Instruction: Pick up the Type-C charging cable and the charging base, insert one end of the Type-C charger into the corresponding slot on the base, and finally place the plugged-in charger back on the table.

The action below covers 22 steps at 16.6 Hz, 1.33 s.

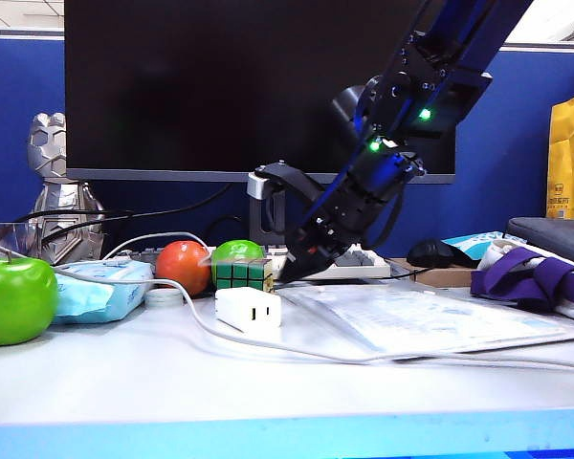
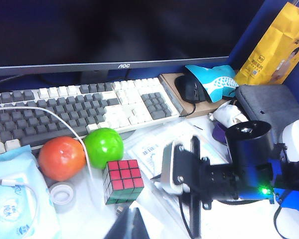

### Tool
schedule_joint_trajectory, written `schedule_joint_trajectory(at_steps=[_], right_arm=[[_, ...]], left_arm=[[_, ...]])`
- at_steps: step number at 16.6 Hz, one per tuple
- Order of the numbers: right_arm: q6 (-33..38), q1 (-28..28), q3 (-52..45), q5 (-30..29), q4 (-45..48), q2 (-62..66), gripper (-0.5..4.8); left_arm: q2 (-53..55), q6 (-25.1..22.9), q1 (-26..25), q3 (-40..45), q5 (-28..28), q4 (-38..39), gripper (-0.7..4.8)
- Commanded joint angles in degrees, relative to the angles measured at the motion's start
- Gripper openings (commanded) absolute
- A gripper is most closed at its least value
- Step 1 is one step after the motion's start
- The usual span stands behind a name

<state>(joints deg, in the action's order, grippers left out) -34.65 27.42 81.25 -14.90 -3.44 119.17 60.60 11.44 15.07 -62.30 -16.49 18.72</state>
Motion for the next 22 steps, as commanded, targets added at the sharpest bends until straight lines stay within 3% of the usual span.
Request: schedule_joint_trajectory(at_steps=[1,5,8,9,12,15,18,22], right_arm=[[-0.09,0.26,0.70,2.10,0.72,-0.28,-0.04],[2.23,1.05,1.27,0.72,0.24,-5.77,-0.04],[20.17,1.07,1.27,-5.90,0.31,-13.42,-0.04],[31.41,1.07,1.27,-13.29,1.66,-15.78,-0.04],[53.70,1.07,1.22,-29.03,7.04,-16.22,-0.04],[61.75,2.01,1.22,-31.95,3.80,-15.12,-0.04],[63.54,3.78,1.22,-31.78,-1.16,-12.13,-0.04],[72.43,7.19,1.22,-31.30,-0.52,-4.72,-0.04]], left_arm=[[-0.20,-0.09,-0.02,-0.31,-0.33,0.04,-0.05],[-0.24,-0.11,-0.02,-0.31,-0.33,0.94,-0.05],[-0.24,-0.28,-0.02,-0.31,-0.31,0.90,-0.05],[-0.24,-0.28,-0.02,-0.31,-0.31,0.90,-0.05],[-0.24,-0.28,-0.02,-0.31,-0.35,0.92,-0.05],[-0.22,-0.31,-0.02,-0.31,-0.35,0.90,-0.05],[-0.22,-0.31,-0.02,-0.31,-0.48,0.90,-0.05],[-0.22,-0.33,-0.02,-0.31,-0.46,0.90,-0.05]])
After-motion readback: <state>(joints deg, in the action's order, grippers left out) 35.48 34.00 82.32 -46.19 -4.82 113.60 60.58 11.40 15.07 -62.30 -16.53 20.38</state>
